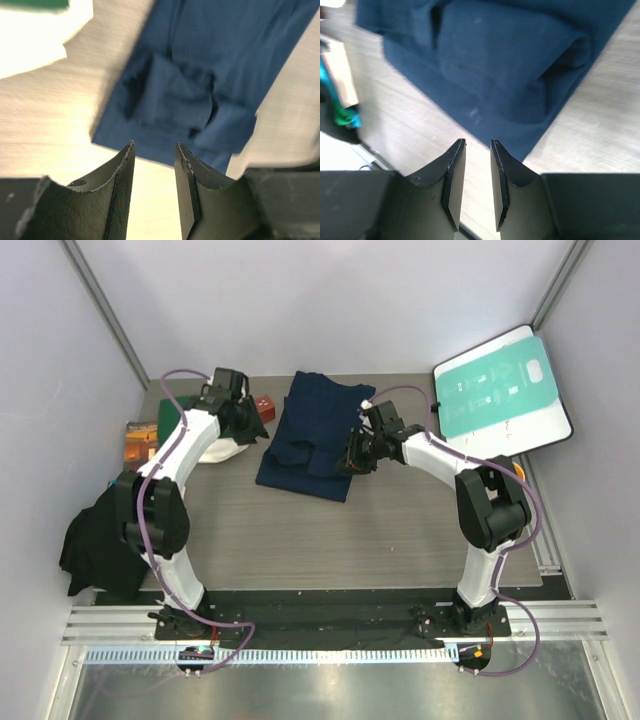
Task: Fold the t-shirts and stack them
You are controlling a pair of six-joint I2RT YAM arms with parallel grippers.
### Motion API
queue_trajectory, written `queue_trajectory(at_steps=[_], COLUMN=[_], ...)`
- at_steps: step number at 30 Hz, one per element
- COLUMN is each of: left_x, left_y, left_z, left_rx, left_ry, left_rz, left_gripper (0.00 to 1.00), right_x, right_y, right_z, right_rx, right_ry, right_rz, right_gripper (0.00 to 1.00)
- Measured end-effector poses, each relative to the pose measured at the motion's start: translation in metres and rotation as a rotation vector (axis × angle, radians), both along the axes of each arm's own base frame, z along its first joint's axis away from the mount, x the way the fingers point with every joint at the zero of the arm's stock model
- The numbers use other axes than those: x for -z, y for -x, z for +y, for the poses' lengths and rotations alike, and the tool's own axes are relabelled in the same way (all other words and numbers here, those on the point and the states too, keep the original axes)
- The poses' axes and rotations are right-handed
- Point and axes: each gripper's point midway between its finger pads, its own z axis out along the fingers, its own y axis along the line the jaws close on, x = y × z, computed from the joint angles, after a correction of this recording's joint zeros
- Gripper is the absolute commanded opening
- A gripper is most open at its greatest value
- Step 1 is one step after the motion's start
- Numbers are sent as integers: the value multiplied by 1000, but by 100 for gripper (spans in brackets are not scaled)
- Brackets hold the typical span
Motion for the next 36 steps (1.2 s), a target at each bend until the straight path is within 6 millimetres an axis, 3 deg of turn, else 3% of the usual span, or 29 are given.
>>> queue_trajectory(at_steps=[4,7,11,15,20,30,36], left_x=[20,57,97,119,131,135,137], left_y=[26,47,66,72,70,75,93], left_z=[-17,-28,-41,-50,-55,-58,-76], left_rx=[60,107,150,175,182,180,186], left_ry=[-13,-38,-76,-106,-126,-163,-189], left_rz=[28,109,195,227,231,188,140], left_gripper=[32,31,31,31,31,27,27], right_x=[18,31,47,56,69,71,72], right_y=[-7,-12,-5,9,14,15,31], right_z=[-1,-1,10,18,24,23,17], right_rx=[-12,-23,-67,-105,-127,-140,-149], right_ry=[64,111,153,177,203,225,228], right_rz=[19,36,61,86,104,100,95], right_gripper=[32,32,32,31,31,30,30])
